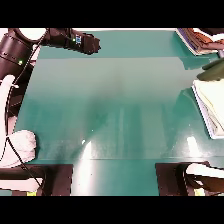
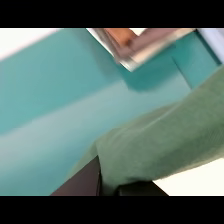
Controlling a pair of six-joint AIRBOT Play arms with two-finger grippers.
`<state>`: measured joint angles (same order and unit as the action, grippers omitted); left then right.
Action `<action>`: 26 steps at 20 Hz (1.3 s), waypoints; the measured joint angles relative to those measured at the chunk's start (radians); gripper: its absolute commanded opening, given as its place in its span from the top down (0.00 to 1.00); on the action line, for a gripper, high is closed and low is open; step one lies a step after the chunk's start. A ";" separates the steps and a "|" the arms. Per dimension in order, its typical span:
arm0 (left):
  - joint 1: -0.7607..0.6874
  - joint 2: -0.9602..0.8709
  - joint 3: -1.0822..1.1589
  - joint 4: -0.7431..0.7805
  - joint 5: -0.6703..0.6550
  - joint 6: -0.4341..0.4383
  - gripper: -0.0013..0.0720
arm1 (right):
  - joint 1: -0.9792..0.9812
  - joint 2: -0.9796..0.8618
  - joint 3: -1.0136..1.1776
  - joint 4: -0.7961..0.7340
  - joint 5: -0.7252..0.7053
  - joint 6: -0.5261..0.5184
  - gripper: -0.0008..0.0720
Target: Fold the shirts.
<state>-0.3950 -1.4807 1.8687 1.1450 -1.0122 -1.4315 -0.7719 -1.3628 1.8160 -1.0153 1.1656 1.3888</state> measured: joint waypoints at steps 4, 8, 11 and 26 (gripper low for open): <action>0.000 0.000 0.000 0.000 -0.012 0.000 0.95 | -0.074 0.079 -0.156 -0.060 0.043 0.013 0.96; 0.000 0.000 0.000 0.000 -0.023 0.003 0.95 | -0.175 0.197 -0.393 -0.081 0.067 0.015 0.95; 0.000 0.000 0.000 0.000 -0.027 0.016 0.95 | -0.233 0.285 -0.558 -0.133 0.077 0.015 0.24; 0.000 0.000 0.000 0.000 -0.034 0.027 0.95 | -0.129 0.468 -0.513 -0.143 -0.006 0.072 0.07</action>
<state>-0.3950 -1.4807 1.8687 1.1446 -1.0466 -1.4048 -0.9009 -0.8948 1.3033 -1.1584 1.1599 1.4609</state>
